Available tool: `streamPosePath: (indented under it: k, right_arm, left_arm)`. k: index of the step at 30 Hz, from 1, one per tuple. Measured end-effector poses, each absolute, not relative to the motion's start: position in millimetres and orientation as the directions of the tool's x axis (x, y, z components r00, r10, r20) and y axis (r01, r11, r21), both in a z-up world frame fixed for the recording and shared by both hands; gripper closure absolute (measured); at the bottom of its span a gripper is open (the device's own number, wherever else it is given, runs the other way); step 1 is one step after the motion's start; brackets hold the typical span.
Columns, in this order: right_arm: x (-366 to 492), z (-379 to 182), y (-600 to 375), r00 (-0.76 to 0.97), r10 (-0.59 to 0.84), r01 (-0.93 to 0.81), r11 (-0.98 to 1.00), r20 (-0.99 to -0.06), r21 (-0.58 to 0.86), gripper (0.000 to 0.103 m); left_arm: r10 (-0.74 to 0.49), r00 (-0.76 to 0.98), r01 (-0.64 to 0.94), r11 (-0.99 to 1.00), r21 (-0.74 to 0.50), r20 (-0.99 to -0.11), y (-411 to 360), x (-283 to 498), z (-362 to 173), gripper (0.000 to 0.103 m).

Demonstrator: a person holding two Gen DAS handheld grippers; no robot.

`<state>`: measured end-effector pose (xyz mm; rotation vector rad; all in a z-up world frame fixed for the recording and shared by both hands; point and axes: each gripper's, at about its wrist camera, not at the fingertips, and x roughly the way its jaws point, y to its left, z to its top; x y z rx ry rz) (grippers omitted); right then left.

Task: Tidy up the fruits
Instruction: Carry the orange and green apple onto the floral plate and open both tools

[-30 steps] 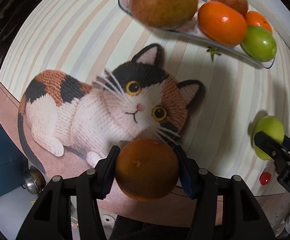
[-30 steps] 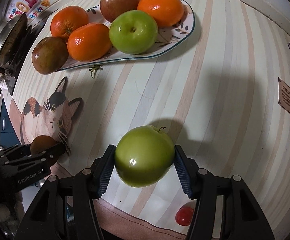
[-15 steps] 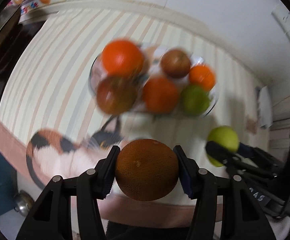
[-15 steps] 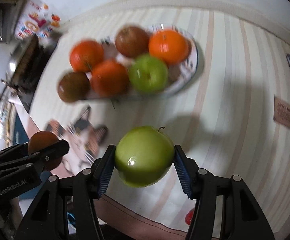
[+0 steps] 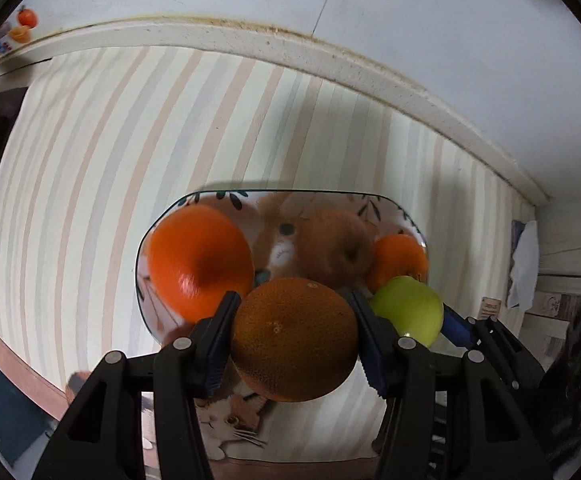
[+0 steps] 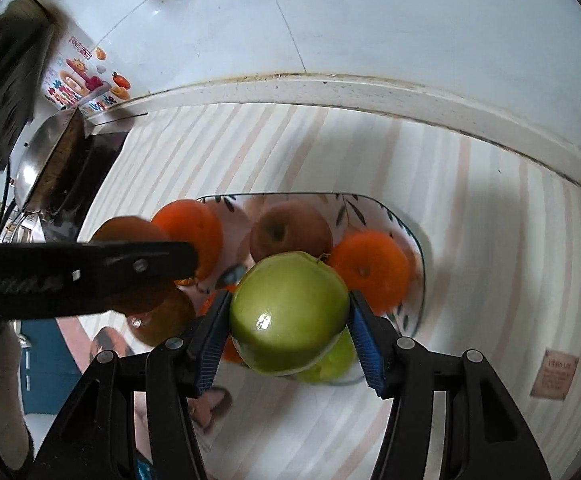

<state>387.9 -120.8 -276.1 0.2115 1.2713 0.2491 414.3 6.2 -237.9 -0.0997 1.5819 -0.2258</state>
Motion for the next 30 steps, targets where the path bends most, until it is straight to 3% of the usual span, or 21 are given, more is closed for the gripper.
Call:
streamPosePath:
  k: [12,25,30]
  right_arm:
    - [400,-300,-121,0.247,0.305,-0.049,0.952,-0.920,0.302,0.042]
    - [406,-300,-119,0.236,0.304,-0.050,0.952,-0.923,0.301,0.037]
    - [405,-290,-125,0.248,0.310,-0.036,0.950,-0.918,0.311,0.017]
  left_arm:
    - [-0.142,-0.062,0.119,0.982,-0.149,-0.988,-8,417,-256,0.050]
    - [-0.165,-0.059,0.080,0.982,-0.169,-0.985,-7,420,-256,0.046]
    - [-0.156,-0.024,0.062,0.986,-0.158,-0.987,5,412,-246,0.045]
